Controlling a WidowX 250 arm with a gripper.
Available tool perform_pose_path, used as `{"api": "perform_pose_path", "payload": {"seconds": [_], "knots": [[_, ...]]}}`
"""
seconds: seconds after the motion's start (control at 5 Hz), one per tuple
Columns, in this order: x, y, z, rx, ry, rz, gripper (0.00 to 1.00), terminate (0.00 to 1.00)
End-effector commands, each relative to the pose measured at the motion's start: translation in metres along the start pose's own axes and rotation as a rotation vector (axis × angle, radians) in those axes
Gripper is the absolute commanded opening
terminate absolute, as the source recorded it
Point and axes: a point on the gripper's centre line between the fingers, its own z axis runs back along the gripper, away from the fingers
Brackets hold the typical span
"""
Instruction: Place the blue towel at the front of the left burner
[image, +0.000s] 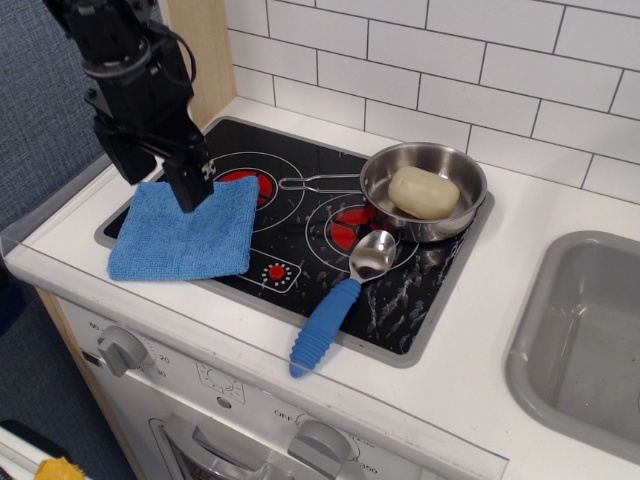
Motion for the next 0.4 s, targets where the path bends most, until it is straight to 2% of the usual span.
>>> {"api": "perform_pose_path", "payload": {"seconds": [0.0,0.2], "knots": [[0.0043,-0.0013,0.0088,0.034,0.003,0.005,1.00,0.00],[0.0043,-0.0013,0.0088,0.034,0.003,0.005,1.00,1.00]]}}
